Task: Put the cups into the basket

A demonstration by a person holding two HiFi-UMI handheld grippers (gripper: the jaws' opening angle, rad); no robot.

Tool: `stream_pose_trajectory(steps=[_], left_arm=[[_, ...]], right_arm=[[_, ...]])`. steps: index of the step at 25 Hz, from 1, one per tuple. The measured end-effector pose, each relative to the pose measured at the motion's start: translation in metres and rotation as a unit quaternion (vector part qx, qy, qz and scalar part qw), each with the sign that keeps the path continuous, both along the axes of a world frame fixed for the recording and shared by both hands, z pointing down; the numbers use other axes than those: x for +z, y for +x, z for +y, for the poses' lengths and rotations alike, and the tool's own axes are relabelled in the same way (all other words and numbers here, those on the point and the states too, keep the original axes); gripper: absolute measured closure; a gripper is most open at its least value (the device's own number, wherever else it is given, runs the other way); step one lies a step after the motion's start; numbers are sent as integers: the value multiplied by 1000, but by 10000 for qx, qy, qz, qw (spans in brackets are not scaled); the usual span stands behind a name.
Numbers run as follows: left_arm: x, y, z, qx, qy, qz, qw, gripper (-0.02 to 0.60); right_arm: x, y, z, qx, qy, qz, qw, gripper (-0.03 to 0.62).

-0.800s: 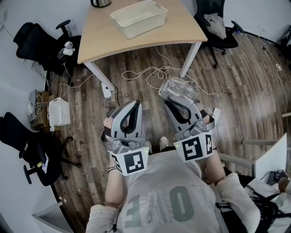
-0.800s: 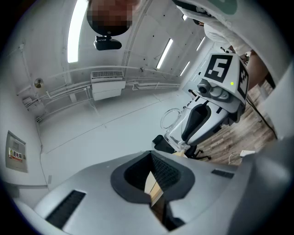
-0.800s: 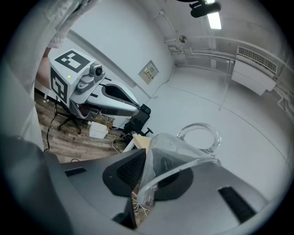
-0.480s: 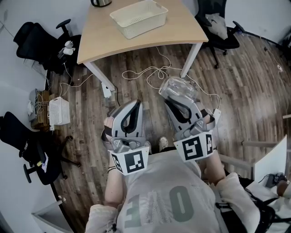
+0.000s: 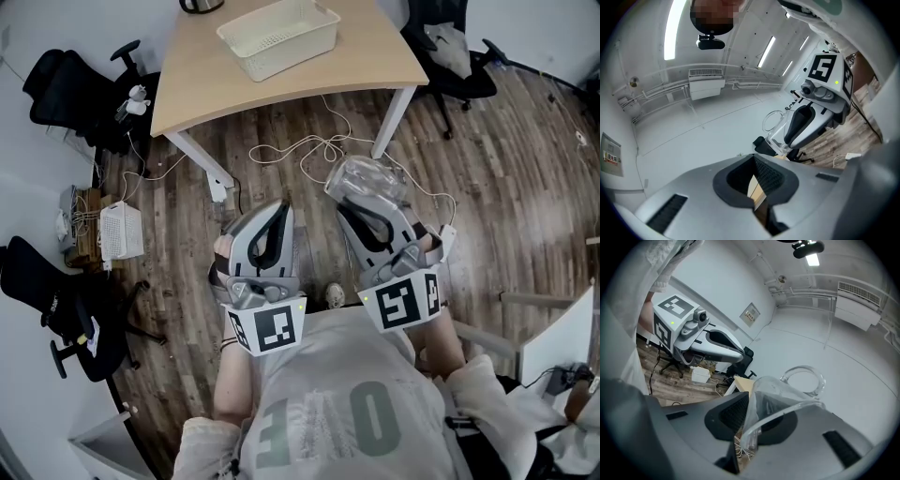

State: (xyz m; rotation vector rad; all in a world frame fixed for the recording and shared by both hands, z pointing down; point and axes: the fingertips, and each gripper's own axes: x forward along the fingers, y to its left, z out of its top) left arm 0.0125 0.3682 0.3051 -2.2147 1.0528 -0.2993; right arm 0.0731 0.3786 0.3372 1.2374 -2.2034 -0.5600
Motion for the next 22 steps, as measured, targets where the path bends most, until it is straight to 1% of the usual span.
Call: stream_pose_trajectory(steps=[3, 7, 10, 12, 14, 16, 22], left_arm=[[5, 13, -5, 54, 8, -80, 10000, 575], [5, 26, -15, 146, -15, -58, 9999, 575], [13, 30, -32, 187, -70, -68, 9998, 575], [19, 32, -46, 200, -54, -159, 9997, 575], [22, 31, -61, 214, -33, -234, 9995, 575], [22, 29, -81, 214, -35, -210, 9995, 575], [13, 2, -162, 103, -17, -145, 9998, 575]], right_arm=[[2, 10, -6, 46, 5, -39, 10000, 553], [2, 19, -15, 64, -29, -63, 10000, 553], [10, 24, -29, 131, -83, 2, 9999, 553], [17, 27, -43, 184, -162, 40, 9997, 553], [21, 28, -60, 227, -252, -36, 9994, 553], [19, 27, -80, 244, -283, -123, 9992, 553], [1, 7, -158, 227, -118, -22, 9997, 553]])
